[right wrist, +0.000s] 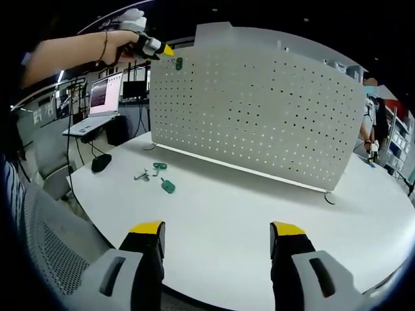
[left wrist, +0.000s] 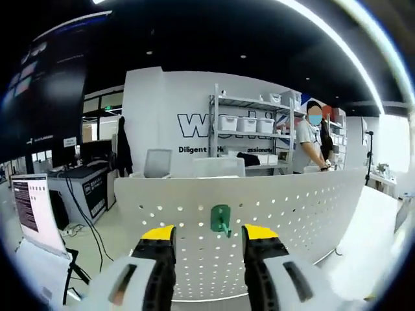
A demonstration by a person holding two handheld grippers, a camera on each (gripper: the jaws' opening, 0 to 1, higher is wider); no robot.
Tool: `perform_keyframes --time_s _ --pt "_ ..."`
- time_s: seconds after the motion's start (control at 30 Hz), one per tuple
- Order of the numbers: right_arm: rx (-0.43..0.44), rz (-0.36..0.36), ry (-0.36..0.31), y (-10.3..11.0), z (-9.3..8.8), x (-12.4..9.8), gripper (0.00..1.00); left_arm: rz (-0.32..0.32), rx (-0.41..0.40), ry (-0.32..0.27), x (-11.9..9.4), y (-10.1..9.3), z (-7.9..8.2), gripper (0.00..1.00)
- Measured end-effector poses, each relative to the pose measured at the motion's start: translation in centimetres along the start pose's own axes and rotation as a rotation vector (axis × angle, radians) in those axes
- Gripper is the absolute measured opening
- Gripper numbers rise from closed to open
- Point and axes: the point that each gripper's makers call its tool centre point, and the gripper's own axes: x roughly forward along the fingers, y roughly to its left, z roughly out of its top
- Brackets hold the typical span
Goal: Insert the hook assembly into the mounting plate slot until the hook locks in place.
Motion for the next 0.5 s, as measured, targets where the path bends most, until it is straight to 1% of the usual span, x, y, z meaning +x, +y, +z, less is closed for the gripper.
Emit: perform_keyframes --time_s 0.03,0.07,0.17,0.23,0.3,0.33,0.4,0.47,0.5 --pt "0.002 -0.004 -0.005 -0.1 0.1 -0.1 0.6 -0.008 0.0 0.011 0.1 0.6 -0.2 0.42" --pt "0.007 -0.006 -0.009 -0.2 0.2 -0.1 0.6 -0.015 0.0 0.021 -0.1 0.6 -0.4 0.45" --pt "0.014 -0.001 0.001 -0.1 0.0 0.0 0.6 -0.054 -0.026 0.066 -1.2 0.3 -1.6 0.57" --pt "0.01 0.007 0.005 0.1 -0.1 0.0 0.59 -0.077 -0.037 0.073 -1.8 0.0 -2.3 0.59" --pt "0.012 0.011 0.009 0.2 -0.2 0.0 0.59 -0.076 -0.029 0.096 -2.4 0.1 -3.7 0.61" --pt "0.013 0.012 0.01 0.2 -0.2 0.0 0.59 -0.08 -0.031 0.118 -2.7 0.1 -4.7 0.62" --pt "0.02 0.011 0.012 0.1 -0.3 0.1 0.59 -0.086 -0.044 0.142 -3.1 0.1 -6.0 0.65" --pt "0.023 0.014 0.016 0.1 -0.3 0.1 0.58 -0.099 -0.062 0.175 -3.8 -0.2 -7.7 0.67" --pt "0.024 0.016 0.016 0.1 -0.4 0.1 0.58 -0.1 -0.059 0.178 -3.9 -0.2 -8.0 0.68"
